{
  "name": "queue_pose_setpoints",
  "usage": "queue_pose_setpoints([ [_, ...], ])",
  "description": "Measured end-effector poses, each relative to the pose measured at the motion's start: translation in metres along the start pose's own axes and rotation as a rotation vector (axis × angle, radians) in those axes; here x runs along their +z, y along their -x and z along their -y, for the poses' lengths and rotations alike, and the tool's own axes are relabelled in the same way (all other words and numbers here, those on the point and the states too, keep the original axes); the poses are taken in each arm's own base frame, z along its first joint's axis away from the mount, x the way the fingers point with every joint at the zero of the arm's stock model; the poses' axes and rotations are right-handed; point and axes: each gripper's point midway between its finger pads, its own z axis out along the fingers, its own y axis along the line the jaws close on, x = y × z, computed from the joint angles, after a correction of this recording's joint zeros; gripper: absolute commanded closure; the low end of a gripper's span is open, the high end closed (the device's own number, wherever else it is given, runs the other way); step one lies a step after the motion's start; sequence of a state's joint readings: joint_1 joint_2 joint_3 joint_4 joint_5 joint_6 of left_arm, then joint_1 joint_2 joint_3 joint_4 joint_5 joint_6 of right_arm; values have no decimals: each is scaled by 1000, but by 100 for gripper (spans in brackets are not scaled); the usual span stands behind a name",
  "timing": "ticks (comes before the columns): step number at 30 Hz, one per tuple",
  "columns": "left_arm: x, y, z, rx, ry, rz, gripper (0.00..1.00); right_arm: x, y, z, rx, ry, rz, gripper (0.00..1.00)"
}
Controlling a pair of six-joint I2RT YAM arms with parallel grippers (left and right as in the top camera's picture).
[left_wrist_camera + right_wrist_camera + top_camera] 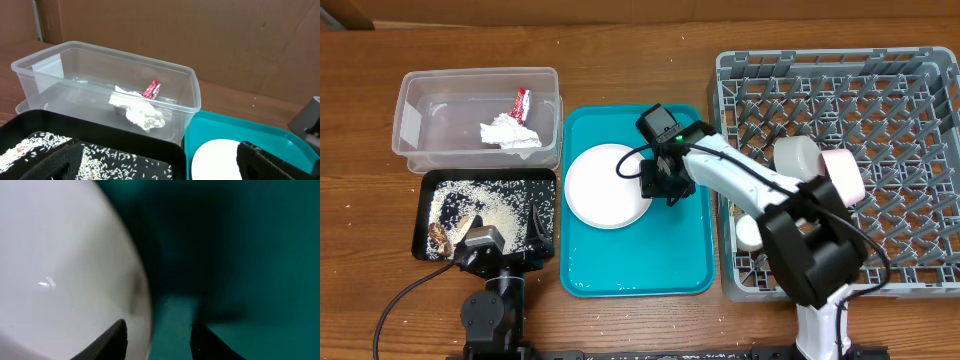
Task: Sort waste into correct bins and load items into the dishwasher
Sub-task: 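Return right gripper to the teal tray and grasp the white plate, then carry the white plate into the rack and stand it upright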
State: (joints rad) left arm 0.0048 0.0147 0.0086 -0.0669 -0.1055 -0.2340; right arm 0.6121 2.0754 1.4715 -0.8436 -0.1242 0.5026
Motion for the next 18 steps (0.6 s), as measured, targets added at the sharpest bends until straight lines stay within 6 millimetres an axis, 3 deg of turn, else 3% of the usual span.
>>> queue_pose_setpoints([
  [4, 0, 0, 0, 0, 0, 0, 0, 8, 4, 1, 29, -5, 8, 96],
  [13, 0, 0, 0, 0, 0, 0, 0, -1, 1, 10, 73, -18, -24, 96],
  [16, 0, 0, 0, 0, 0, 0, 0, -23, 9, 26, 102, -50, 15, 96],
  [18, 0, 0, 0, 0, 0, 0, 0, -51, 23, 37, 122, -72, 100, 96],
])
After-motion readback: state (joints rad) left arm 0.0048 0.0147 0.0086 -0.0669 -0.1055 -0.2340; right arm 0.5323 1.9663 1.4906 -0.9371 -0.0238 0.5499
